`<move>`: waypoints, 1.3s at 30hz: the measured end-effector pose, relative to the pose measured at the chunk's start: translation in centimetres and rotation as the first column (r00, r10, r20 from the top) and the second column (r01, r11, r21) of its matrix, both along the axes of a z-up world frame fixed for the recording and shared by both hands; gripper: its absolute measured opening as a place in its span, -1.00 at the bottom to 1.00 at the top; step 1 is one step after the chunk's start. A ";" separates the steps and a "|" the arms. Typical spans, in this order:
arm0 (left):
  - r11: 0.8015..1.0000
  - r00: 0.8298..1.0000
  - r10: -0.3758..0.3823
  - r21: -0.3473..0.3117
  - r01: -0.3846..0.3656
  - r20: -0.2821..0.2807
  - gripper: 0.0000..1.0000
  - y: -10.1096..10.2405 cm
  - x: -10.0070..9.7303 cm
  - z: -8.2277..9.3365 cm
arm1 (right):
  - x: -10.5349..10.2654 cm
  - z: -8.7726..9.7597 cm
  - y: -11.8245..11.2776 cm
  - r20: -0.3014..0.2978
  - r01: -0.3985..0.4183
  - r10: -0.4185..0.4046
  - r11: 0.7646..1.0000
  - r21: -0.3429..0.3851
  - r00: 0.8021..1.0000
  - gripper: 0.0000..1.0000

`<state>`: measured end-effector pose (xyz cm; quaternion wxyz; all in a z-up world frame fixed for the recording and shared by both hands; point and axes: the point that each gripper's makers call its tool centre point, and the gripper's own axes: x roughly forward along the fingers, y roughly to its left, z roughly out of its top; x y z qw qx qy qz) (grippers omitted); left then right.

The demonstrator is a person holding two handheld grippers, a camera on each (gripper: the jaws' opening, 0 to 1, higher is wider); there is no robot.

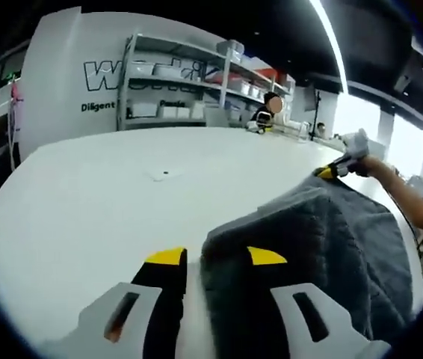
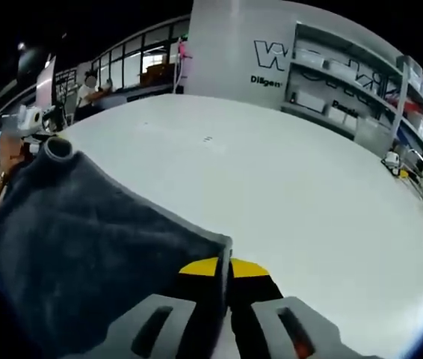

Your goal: Open the folded towel by lifting each exposed corner and separating the folded layers until the towel lies flat within the target outline without major curled edges

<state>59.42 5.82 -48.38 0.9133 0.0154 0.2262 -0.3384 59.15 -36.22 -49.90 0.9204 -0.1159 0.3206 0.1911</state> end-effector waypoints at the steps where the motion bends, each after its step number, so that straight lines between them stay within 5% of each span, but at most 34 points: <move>1: 1.000 1.000 -0.004 -0.010 0.004 -0.013 -0.42 -0.1 0.0 -0.2 | -0.1 0.0 0.1 0.000 0.000 0.000 1.000 0.000 1.000 -1.00; 8: 0.999 0.999 -0.041 -0.030 0.041 -0.021 -0.87 -0.8 -0.4 -0.7 | -0.1 -0.1 0.1 0.000 0.000 0.000 1.000 0.001 1.000 -1.00; 18: 1.000 1.000 0.010 0.013 -0.010 -0.002 -0.93 0.4 -0.1 -0.3 | -0.2 -0.1 -0.2 0.002 0.008 -0.008 1.000 -0.002 1.000 -1.00; 27: 0.989 0.996 0.094 0.111 -0.094 0.007 -0.93 4.3 0.4 -0.6 | -0.4 -0.1 -2.2 -0.001 0.033 -0.033 0.999 -0.021 0.999 -1.00; 39: 0.939 0.971 0.231 0.248 -0.237 0.056 -0.93 10.0 1.1 -0.2 | -0.1 -0.1 -5.0 -0.009 0.075 -0.076 0.995 -0.069 0.997 -1.00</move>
